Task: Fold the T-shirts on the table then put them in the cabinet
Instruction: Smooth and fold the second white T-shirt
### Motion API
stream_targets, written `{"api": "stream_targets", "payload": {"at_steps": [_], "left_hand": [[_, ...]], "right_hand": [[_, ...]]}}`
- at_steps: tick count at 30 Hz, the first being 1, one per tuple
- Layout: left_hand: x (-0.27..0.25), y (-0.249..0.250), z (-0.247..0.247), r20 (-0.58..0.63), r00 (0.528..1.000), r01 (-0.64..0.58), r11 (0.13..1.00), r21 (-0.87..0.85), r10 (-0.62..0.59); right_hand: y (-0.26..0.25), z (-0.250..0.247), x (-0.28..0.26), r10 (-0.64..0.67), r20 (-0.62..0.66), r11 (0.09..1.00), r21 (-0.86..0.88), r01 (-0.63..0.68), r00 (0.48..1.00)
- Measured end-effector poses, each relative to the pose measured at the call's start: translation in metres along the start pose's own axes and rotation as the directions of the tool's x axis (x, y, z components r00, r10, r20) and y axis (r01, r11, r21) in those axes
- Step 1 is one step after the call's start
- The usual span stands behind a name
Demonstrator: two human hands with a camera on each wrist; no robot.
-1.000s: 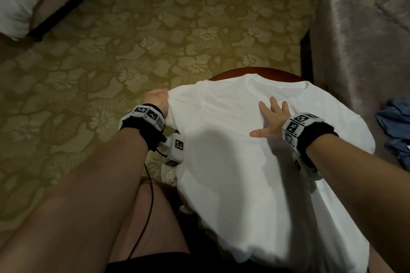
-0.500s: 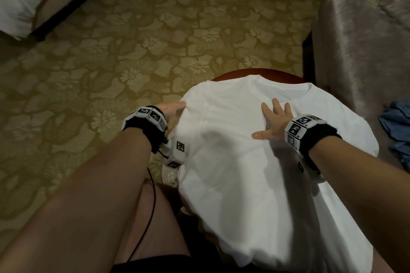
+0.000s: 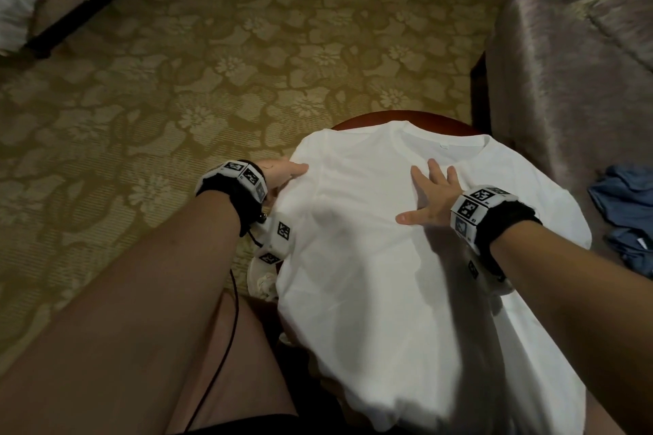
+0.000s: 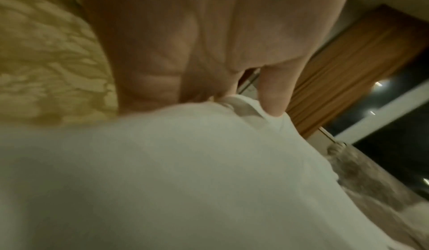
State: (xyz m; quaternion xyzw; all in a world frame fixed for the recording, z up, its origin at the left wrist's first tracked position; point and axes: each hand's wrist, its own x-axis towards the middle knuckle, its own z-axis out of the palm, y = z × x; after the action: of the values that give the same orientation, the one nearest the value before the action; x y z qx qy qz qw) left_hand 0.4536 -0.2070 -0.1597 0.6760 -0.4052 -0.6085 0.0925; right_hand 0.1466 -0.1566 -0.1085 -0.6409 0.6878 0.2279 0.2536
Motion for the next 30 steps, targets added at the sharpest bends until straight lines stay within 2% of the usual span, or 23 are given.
{"api": "stream_targets", "payload": {"at_steps": [2, 4, 7, 9, 12, 14, 16, 18, 21, 24, 27, 30], "left_hand": [[0.004, 0.006, -0.003, -0.072, 0.997, 0.013, 0.981, 0.193, 0.001], [-0.006, 0.011, -0.007, -0.165, 0.986, 0.043, 0.941, 0.335, 0.014], [-0.012, 0.015, -0.015, -0.183, 0.979, -0.012, 0.918, 0.397, 0.092], [-0.033, 0.022, -0.016, -0.188, 0.977, -0.012, 0.909, 0.418, 0.1], [-0.046, 0.027, -0.025, -0.227, 0.966, -0.015, 0.911, 0.412, 0.119], [-0.053, 0.027, -0.032, -0.163, 0.979, -0.047, 0.909, 0.414, 0.125], [-0.064, 0.025, -0.037, -0.035, 0.994, -0.076, 0.904, 0.421, 0.099], [-0.069, 0.022, -0.04, -0.006, 0.995, -0.088, 0.899, 0.429, 0.1], [-0.077, 0.018, -0.043, -0.011, 0.995, -0.096, 0.965, 0.245, 0.102], [-0.085, 0.017, -0.04, 0.022, 0.989, -0.149, 0.985, 0.085, 0.148], [-0.088, 0.02, -0.035, -0.114, 0.97, -0.218, 0.976, -0.025, 0.214], [-0.091, 0.025, -0.028, -0.23, 0.943, -0.249, 0.968, -0.016, 0.239]], "right_hand": [[-0.007, -0.005, -0.004, 0.024, -0.003, 1.0, 0.018, -0.024, 1.0], [-0.027, -0.011, -0.009, 0.013, -0.083, 0.999, 0.039, -0.01, 0.997], [-0.073, -0.014, -0.015, -0.108, -0.194, 0.986, 0.105, 0.13, 0.975], [-0.094, -0.006, -0.013, -0.165, -0.145, 0.979, 0.093, 0.18, 0.975], [-0.098, 0.011, -0.004, -0.144, -0.072, 0.99, -0.012, 0.143, 0.987], [-0.094, 0.015, 0.0, -0.129, -0.067, 0.991, -0.046, 0.126, 0.989], [-0.092, 0.014, 0.0, -0.128, -0.063, 0.99, -0.065, 0.124, 0.99], [-0.092, 0.014, 0.002, -0.127, -0.059, 0.99, -0.075, 0.122, 0.99], [-0.094, 0.015, 0.004, -0.11, -0.048, 0.992, -0.074, 0.107, 0.993], [-0.096, 0.015, 0.005, -0.098, -0.048, 0.992, -0.078, 0.095, 0.994], [-0.096, 0.015, 0.005, -0.098, -0.041, 0.992, -0.085, 0.094, 0.994], [-0.096, 0.015, 0.007, -0.097, -0.037, 0.992, -0.089, 0.093, 0.995]]}}
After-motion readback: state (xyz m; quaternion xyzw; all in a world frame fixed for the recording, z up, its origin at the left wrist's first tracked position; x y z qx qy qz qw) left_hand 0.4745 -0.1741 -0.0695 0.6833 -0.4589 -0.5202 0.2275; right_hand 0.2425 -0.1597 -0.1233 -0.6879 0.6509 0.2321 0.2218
